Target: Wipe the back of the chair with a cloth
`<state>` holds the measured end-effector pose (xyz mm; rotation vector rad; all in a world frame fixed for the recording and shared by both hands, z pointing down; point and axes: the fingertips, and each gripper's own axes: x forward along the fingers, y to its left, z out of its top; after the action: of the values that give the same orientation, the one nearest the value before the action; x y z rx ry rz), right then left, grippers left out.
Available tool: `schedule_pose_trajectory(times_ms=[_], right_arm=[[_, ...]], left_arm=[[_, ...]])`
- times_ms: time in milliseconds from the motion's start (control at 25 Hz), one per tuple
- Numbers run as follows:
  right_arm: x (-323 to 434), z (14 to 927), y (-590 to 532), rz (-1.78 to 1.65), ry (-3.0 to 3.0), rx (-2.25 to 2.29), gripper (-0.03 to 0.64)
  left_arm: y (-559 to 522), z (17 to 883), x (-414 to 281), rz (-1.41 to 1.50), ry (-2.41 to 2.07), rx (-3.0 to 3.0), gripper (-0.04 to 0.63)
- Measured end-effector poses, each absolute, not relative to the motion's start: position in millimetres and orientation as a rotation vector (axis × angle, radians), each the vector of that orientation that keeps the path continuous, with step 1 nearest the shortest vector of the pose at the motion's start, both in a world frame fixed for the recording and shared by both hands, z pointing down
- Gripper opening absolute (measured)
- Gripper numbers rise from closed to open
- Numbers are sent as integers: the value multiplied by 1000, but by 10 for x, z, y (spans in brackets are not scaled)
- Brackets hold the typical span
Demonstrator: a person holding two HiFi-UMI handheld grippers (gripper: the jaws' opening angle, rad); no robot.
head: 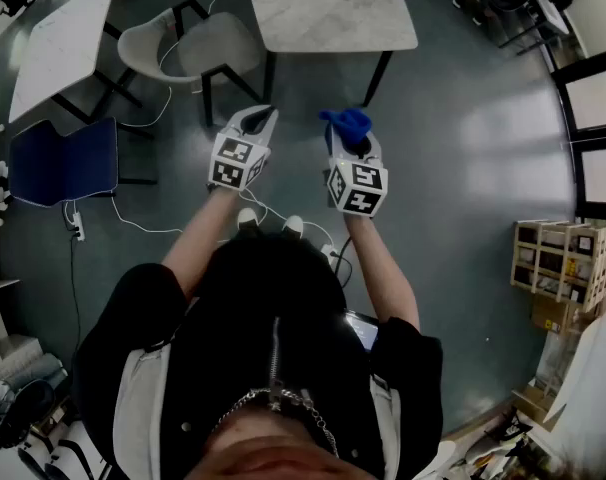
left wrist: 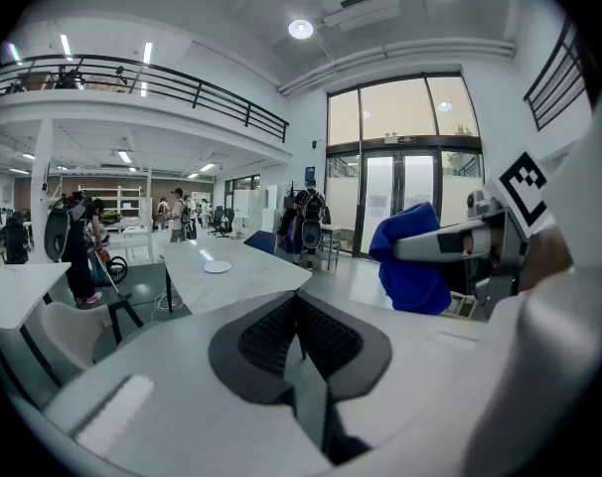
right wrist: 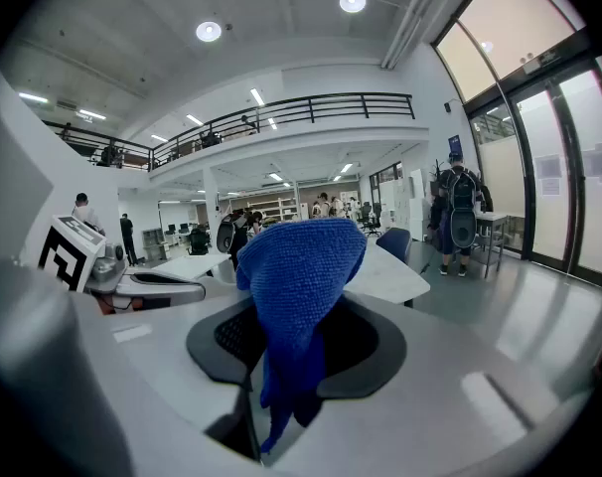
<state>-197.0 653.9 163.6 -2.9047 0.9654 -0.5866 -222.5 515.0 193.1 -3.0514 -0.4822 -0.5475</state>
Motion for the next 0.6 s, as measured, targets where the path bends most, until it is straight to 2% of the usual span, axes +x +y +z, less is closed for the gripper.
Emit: schedule_pose_trajectory(times_ms=[600], right_arm=[[-1865, 1624, 6855, -557, 1127, -2782, 140]], left_arm=[[5474, 1886, -2182, -551, -347, -3058, 11]])
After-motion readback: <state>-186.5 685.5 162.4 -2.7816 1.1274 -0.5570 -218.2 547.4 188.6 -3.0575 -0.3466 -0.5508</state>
